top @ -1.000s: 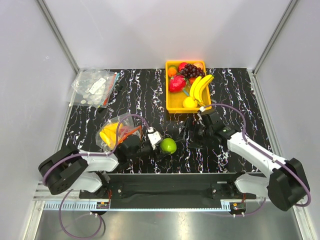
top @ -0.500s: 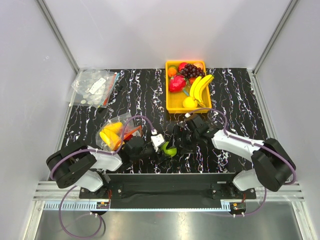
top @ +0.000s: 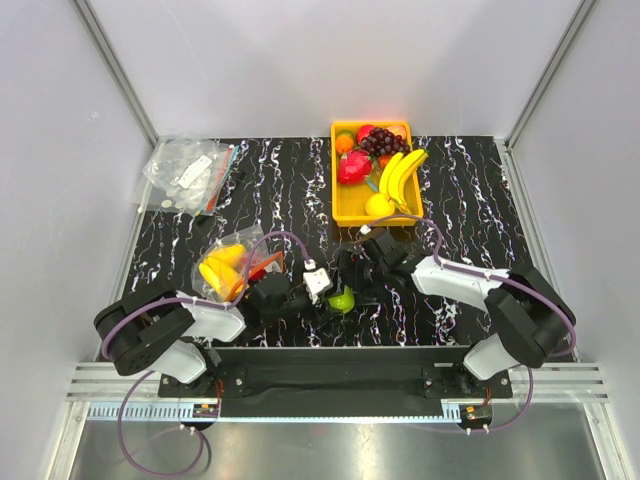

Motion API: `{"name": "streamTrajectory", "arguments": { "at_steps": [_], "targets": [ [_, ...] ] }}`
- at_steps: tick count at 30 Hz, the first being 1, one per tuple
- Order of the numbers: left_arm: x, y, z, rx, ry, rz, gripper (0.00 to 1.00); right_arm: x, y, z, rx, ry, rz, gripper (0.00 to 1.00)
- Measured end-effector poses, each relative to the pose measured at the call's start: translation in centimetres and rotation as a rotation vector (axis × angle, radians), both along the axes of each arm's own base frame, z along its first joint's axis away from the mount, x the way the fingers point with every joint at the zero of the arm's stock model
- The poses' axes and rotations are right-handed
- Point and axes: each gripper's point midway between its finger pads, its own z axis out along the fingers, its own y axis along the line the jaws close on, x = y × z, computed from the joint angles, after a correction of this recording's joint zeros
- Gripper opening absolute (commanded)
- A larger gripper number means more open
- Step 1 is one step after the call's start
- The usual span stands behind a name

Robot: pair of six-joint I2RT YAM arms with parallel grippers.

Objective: Place the food in the zip-top bag and seal the zipper
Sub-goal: Pick up the fake fruit from the center of the board.

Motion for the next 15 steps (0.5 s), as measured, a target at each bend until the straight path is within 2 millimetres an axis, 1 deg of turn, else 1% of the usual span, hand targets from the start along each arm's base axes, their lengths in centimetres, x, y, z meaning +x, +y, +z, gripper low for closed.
{"name": "streamTrajectory", "arguments": {
  "at_steps": [1,3,4,5,7,9,11,12,13,14,15],
  "targets": [
    [0.0,-0.01,-0.01,0.0,0.0,0.0,0.04,0.05,0.17,-0.15,0.002,0.004,0.003,0.93],
    [-0.03,-0.02,-0.04,0.001,0.001,-0.001,0.04,0.1,0.43,-0.29,0.007,0.003,0.008,0.84],
    [-0.04,-0.02,-0.05,0.002,0.001,0.0,0.05,0.06,0.48,-0.3,0.009,0.004,0.011,0.77],
    [-0.02,-0.02,-0.04,0.001,0.0,0.0,0.07,0.05,0.48,-0.29,0.009,0.003,0.013,0.67],
    [0.01,0.0,-0.05,0.002,0.0,0.002,0.09,0.07,0.48,-0.29,0.009,0.002,0.014,0.58],
    [0.06,0.02,-0.06,0.003,-0.001,0.005,0.15,0.08,0.47,-0.29,0.009,0.001,0.014,0.49],
    [0.06,0.01,-0.06,0.003,-0.001,0.006,0.18,0.08,0.47,-0.28,0.009,0.001,0.014,0.46],
    [0.05,0.01,-0.05,0.003,-0.001,0.006,0.28,0.08,0.47,-0.29,0.009,0.001,0.014,0.46],
    [0.06,0.02,-0.03,0.003,-0.001,0.006,0.36,0.08,0.46,-0.29,0.008,0.0,0.015,0.46],
    [0.05,0.01,0.0,0.005,0.0,0.006,0.43,0.07,0.45,-0.3,0.008,0.001,0.015,0.46],
    [0.02,0.03,-0.01,0.009,0.004,0.005,0.48,0.07,0.44,-0.3,0.007,0.001,0.015,0.46]
  ]
}}
